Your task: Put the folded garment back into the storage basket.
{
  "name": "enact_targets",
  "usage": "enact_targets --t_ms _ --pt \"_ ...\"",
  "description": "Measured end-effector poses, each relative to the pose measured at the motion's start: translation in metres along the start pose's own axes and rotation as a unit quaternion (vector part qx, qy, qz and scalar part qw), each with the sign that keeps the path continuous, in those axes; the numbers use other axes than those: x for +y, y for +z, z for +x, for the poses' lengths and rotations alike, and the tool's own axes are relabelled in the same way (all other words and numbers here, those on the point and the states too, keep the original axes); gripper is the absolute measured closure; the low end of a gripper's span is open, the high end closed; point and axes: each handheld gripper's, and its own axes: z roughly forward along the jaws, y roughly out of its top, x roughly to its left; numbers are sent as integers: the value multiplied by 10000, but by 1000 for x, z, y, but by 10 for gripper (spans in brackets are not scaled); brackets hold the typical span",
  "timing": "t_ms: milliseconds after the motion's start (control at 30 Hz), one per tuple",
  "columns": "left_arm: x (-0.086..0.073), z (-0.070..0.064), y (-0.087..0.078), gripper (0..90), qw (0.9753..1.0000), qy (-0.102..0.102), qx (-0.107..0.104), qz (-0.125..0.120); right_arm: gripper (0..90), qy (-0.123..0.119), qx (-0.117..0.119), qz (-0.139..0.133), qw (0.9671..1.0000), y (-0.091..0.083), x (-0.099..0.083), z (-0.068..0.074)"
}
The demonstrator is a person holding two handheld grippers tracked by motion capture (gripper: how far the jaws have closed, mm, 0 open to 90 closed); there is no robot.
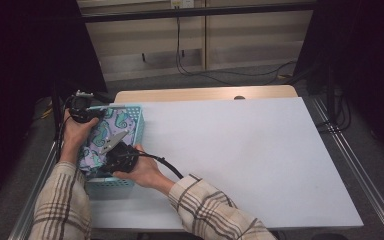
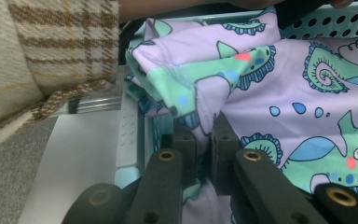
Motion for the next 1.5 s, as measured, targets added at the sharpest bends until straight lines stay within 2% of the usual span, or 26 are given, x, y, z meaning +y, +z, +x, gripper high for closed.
enact_targets --t_ms 100,133,167,200,233,367,467,600,633,667,733,767,800,867,900,933,1000,1033,1067,1167,1200,1233,1267,1333,1433,1500 --pt "-2 1 1 805 9999 -7 53 -96 851 35 7 27 10000 2 0 -1" --pt "-2 3 -2 805 10000 -10 -33 64 850 18 -11 48 10000 3 0 -1" --pt "-2 3 -1 805 10000 8 38 81 850 18 -11 48 10000 3 0 -1" --pt "-3 4 -1 805 9999 -56 -53 90 849 34 -27 84 10000 3 0 0" --pt "-4 3 0 802 9999 -105 59 80 847 -11 -19 144 9999 5 1 0" --pt "-3 3 -2 787 9999 -59 -30 108 837 31 -28 161 9999 7 1 0" --pt "-3 5 -5 766 9999 -64 84 44 810 76 -20 133 9999 8 1 0" --pt "-3 7 -7 711 9999 -83 55 63 751 42 -20 175 9998 9 2 0" --pt "-3 7 -8 645 9999 -68 28 97 702 98 -44 152 9998 9 2 1" --pt "-3 6 -8 619 9999 -83 103 -4 677 64 -68 162 9998 8 2 0" --pt "-3 6 -8 590 9999 -64 120 -45 597 94 -108 144 9998 7 2 -1" --pt "-3 5 -8 590 9998 -116 178 -67 597 94 -108 144 9998 7 2 -1" --pt "-3 7 -9 490 9999 -72 141 -13 529 111 -123 130 9998 5 3 -2" --pt "-4 7 -9 480 9996 -111 215 -142 512 124 -136 137 9997 4 3 -2" --pt "-4 8 -12 475 9998 -95 129 -86 483 125 -166 150 9997 2 3 -2" --pt "-5 8 -13 427 9997 -144 140 -139 462 130 -183 139 9997 1 3 -3" --pt "-5 9 -15 392 9994 -220 187 -164 445 162 -221 163 9995 0 3 -3" --pt "-5 9 -16 324 9992 -263 226 -172 404 204 -206 134 9995 -1 2 -5" --pt "-5 8 -18 324 9993 -253 199 -205 404 204 -206 134 9995 -1 2 -5" --pt "-6 9 -23 246 9983 -249 201 -496 354 248 -201 79 9995 -3 1 -6" --pt "-7 9 -25 208 9977 -342 198 -556 340 258 -224 77 9994 -4 1 -7" --pt "-8 10 -25 170 9967 -344 182 -715 303 288 -227 16 9993 -8 1 -8" --pt "-9 9 -26 150 9966 -348 211 -718 303 288 -227 16 9993 -8 1 -8" --pt "-10 8 -27 130 9961 -224 327 -792 269 320 -260 -35 9991 -12 0 -9" --pt "-10 4 -32 111 9954 -51 154 -943 200 384 -337 -135 9986 -20 -2 -13" --pt "-10 2 -33 99 9953 13 169 -953 178 428 -357 -170 9983 -22 -2 -14"
